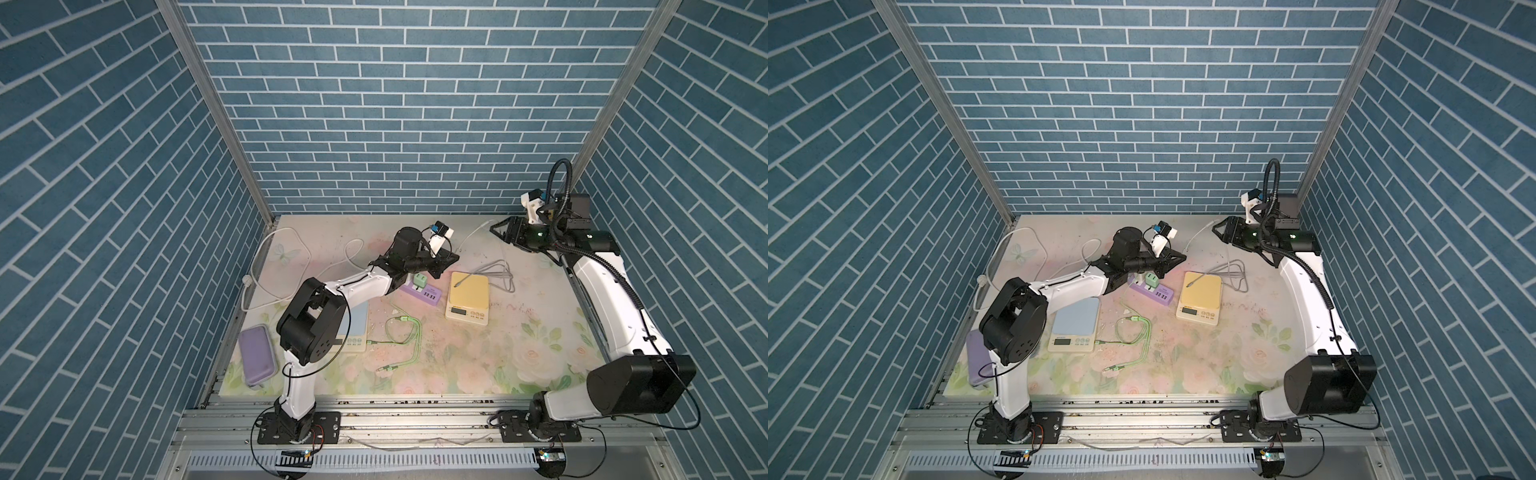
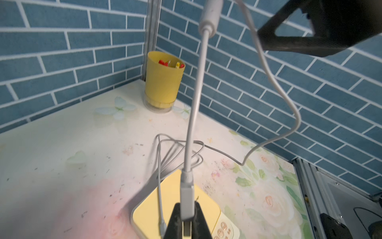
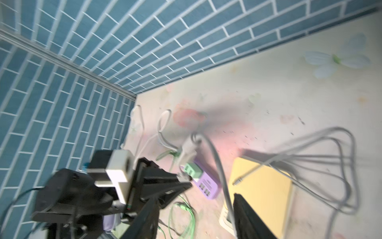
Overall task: Charge the electronic scale
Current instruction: Pick up the charging cable from the center of the board.
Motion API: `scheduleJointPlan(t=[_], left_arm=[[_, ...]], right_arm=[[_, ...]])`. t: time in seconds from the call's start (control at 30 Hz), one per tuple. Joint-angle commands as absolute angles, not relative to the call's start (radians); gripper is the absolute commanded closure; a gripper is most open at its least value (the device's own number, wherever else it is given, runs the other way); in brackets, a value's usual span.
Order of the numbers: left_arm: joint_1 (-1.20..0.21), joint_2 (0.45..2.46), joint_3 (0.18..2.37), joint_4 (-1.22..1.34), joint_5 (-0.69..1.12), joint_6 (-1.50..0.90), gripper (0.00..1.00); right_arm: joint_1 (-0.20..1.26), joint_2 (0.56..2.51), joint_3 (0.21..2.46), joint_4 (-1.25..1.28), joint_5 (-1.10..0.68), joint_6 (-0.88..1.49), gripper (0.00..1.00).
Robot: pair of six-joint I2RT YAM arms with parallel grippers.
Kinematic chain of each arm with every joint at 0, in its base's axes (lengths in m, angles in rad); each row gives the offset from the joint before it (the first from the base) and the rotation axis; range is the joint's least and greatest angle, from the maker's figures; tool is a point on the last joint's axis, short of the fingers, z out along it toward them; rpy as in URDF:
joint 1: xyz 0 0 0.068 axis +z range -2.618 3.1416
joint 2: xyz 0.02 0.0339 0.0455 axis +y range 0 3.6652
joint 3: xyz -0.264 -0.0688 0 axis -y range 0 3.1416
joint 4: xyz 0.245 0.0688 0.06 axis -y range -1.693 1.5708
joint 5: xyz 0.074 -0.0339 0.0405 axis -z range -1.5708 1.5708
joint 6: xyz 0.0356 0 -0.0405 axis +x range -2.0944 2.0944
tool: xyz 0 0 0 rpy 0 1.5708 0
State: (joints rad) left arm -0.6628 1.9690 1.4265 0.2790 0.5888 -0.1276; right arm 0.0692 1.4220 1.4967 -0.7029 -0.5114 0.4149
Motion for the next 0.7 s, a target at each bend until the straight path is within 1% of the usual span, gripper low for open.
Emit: scheduleJointPlan(t=[0.0, 0.17, 0.27, 0.37, 0.43, 0.57, 0.67], left_arm=[[-0.654, 1.933, 1.524, -0.007, 0.546, -0.018, 1.0], [-0.654, 1.937, 1.598, -0.208, 0.511, 0.051, 1.0], [-0.652, 1.942, 1.624, -0.267, 0.496, 0.065, 1.0], [-0.652, 1.94, 1.632, -0.276, 0.512, 0.066, 1.0], [-0.651, 1.938, 1.633, -0.273, 0.534, 0.066, 1.0], [-0.651, 1.924, 1.631, -0.262, 0.588, 0.066, 1.0], [-0.651, 1.905, 1.611, -0.238, 0.626, 0.067, 1.0]], right_arm=[[0.058, 1.336, 1.42, -0.849, -0.336, 0.422, 0.39], [0.088, 1.227, 1.292, -0.803, -0.347, 0.48, 0.4], [0.159, 1.189, 1.301, -0.787, -0.301, 0.49, 0.4], [0.25, 1.162, 1.293, -0.694, -0.321, 0.496, 0.4], [0.289, 1.164, 1.263, -0.608, -0.368, 0.521, 0.39], [0.321, 1.222, 1.185, -0.461, -0.451, 0.636, 0.39], [0.334, 1.275, 1.141, -0.383, -0.469, 0.7, 0.39]])
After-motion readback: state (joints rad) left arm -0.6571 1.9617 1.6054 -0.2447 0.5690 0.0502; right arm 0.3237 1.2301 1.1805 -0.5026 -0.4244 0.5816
